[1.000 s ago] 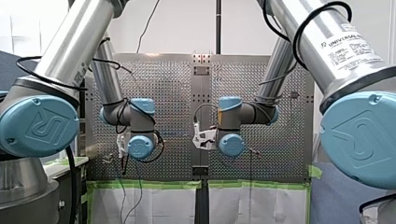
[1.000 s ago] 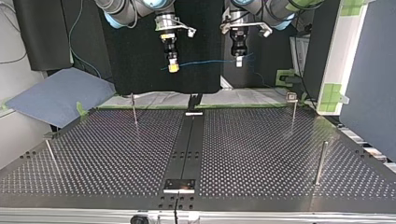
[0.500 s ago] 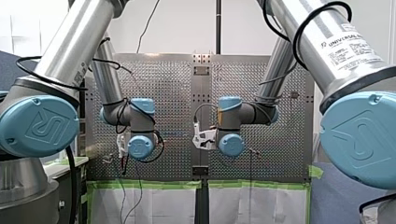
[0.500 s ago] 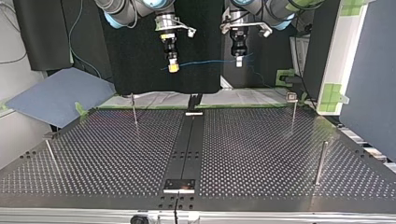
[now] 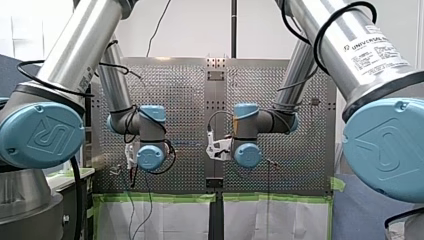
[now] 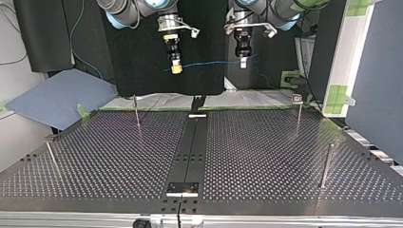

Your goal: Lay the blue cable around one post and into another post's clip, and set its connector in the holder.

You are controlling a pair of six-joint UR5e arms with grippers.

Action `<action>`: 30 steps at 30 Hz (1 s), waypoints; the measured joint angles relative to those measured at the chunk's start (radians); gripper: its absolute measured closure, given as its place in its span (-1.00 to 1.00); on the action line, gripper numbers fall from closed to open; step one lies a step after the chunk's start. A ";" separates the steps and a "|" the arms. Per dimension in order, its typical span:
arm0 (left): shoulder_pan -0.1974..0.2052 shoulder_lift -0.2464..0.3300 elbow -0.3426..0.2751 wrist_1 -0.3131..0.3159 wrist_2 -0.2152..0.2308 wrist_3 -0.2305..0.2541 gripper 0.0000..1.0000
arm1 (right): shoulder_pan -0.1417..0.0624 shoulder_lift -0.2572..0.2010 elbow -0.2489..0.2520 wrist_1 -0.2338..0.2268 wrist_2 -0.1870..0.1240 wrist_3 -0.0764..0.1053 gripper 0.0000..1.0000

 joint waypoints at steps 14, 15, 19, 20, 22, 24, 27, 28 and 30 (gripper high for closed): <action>-0.013 -0.014 0.005 0.014 -0.002 -0.002 1.00 | 0.014 0.018 -0.013 0.019 -0.001 -0.004 1.00; -0.015 -0.020 0.006 0.020 -0.003 -0.002 1.00 | 0.023 0.027 -0.016 0.029 -0.001 -0.004 1.00; -0.019 -0.053 0.007 0.053 -0.003 -0.003 1.00 | 0.045 0.060 -0.021 0.048 -0.001 -0.004 1.00; -0.019 -0.061 0.007 0.058 -0.003 -0.003 1.00 | 0.048 0.068 -0.021 0.050 -0.001 -0.004 1.00; -0.020 -0.078 0.007 0.067 -0.003 -0.003 1.00 | 0.050 0.082 -0.021 0.052 -0.001 -0.004 1.00; -0.020 -0.094 0.007 0.071 -0.003 -0.003 1.00 | 0.052 0.089 -0.021 0.053 -0.002 -0.005 1.00; -0.020 -0.121 0.008 0.073 -0.003 -0.003 1.00 | 0.052 0.092 -0.021 0.054 -0.002 -0.005 1.00; -0.020 -0.132 0.008 0.073 -0.003 -0.003 1.00 | 0.052 0.093 -0.021 0.053 -0.001 -0.005 1.00; -0.020 -0.149 0.008 0.073 -0.003 -0.003 1.00 | 0.052 0.093 -0.021 0.054 -0.002 -0.005 1.00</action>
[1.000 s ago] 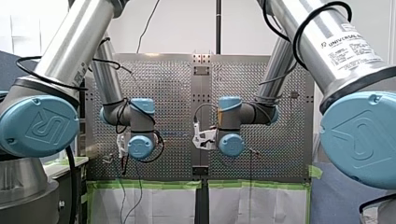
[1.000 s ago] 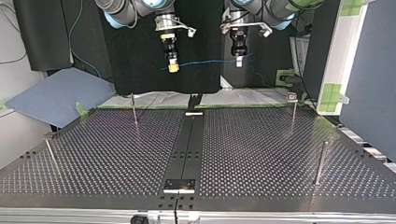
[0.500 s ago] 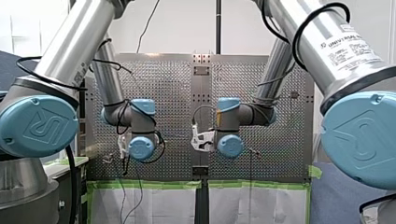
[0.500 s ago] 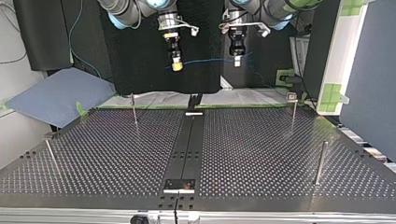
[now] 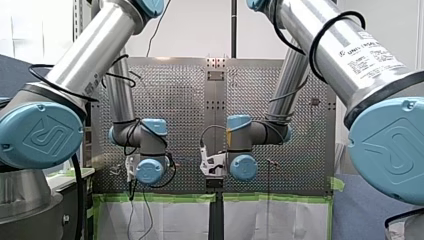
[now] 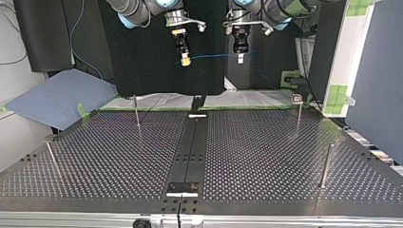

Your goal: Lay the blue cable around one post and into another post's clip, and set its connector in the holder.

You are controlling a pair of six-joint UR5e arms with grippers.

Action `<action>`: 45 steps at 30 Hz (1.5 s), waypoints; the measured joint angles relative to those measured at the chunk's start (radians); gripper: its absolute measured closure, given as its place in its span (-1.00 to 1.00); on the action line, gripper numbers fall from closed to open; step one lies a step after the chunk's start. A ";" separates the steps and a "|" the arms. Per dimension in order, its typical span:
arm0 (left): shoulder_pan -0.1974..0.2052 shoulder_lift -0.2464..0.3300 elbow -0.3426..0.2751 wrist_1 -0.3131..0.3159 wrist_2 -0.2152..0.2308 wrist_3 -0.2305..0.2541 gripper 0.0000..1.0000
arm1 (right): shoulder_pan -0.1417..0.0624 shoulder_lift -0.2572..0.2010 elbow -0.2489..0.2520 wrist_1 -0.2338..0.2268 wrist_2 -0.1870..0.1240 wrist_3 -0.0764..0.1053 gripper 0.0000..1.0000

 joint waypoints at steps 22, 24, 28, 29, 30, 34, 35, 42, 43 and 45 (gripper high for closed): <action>0.000 -0.044 0.000 0.000 0.000 0.000 1.00 | 0.000 0.000 0.000 0.000 0.000 0.000 1.00; 0.000 -0.044 0.000 0.000 0.000 0.000 1.00 | 0.000 0.000 0.000 0.000 0.000 0.000 1.00; 0.000 -0.044 0.000 0.000 0.000 0.000 1.00 | 0.000 0.000 0.000 0.000 0.000 0.000 1.00; 0.000 -0.044 0.000 0.000 0.000 0.000 1.00 | 0.000 0.000 0.000 0.000 0.000 0.000 1.00; 0.000 -0.044 0.000 0.000 0.000 0.000 1.00 | 0.000 0.000 0.000 0.000 0.000 0.000 1.00; -0.015 -0.029 0.015 -0.014 -0.015 -0.015 1.00 | 0.009 -0.005 -0.008 0.008 0.008 0.007 1.00; -0.020 -0.024 0.020 -0.020 -0.021 -0.020 1.00 | 0.014 -0.008 -0.014 0.013 0.014 0.012 1.00; -0.048 0.033 0.061 -0.077 -0.073 -0.077 1.00 | 0.054 -0.066 -0.074 0.074 0.074 0.070 1.00; -0.046 0.042 0.063 -0.085 -0.078 -0.085 1.00 | 0.054 -0.075 -0.083 0.083 0.083 0.078 1.00; -0.044 0.060 0.065 -0.104 -0.084 -0.097 1.00 | 0.053 -0.096 -0.105 0.101 0.105 0.100 1.00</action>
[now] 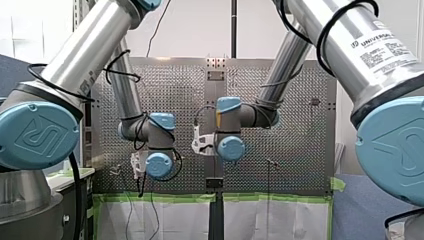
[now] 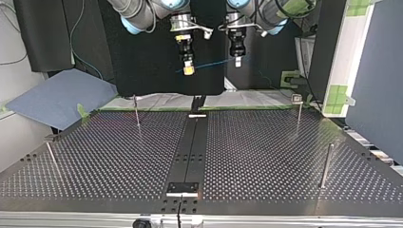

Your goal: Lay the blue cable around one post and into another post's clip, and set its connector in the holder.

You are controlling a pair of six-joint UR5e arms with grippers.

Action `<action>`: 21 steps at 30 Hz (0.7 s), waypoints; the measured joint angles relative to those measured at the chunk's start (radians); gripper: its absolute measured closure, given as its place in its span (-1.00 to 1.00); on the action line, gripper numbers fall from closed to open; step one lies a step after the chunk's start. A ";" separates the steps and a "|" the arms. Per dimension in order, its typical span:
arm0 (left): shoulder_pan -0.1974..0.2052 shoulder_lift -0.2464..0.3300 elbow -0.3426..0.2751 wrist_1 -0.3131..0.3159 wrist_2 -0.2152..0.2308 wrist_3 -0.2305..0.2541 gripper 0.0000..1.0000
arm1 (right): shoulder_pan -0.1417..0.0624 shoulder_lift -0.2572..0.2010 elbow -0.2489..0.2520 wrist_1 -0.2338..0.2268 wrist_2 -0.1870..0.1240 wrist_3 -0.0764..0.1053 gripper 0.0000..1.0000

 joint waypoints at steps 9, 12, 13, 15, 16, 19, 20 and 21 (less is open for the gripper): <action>0.020 0.074 0.001 -0.073 -0.005 0.001 1.00 | 0.000 -0.081 -0.042 0.060 0.075 0.033 1.00; 0.028 0.100 0.001 -0.100 -0.006 -0.009 1.00 | -0.001 -0.091 -0.044 0.072 0.081 0.033 1.00; 0.032 0.111 0.001 -0.109 -0.006 -0.017 1.00 | -0.001 -0.092 -0.044 0.073 0.082 0.033 1.00; 0.038 0.128 0.001 -0.114 -0.007 -0.032 1.00 | -0.001 -0.094 -0.044 0.073 0.084 0.032 1.00; 0.042 0.140 0.001 -0.112 -0.007 -0.043 1.00 | -0.001 -0.094 -0.044 0.072 0.084 0.032 1.00; 0.054 0.170 0.001 -0.102 -0.003 -0.072 1.00 | 0.002 -0.095 -0.044 0.068 0.087 0.032 1.00; 0.058 0.179 0.001 -0.099 0.001 -0.081 1.00 | 0.003 -0.095 -0.044 0.066 0.088 0.032 1.00; 0.062 0.188 0.002 -0.096 0.006 -0.090 1.00 | 0.004 -0.095 -0.044 0.064 0.088 0.032 1.00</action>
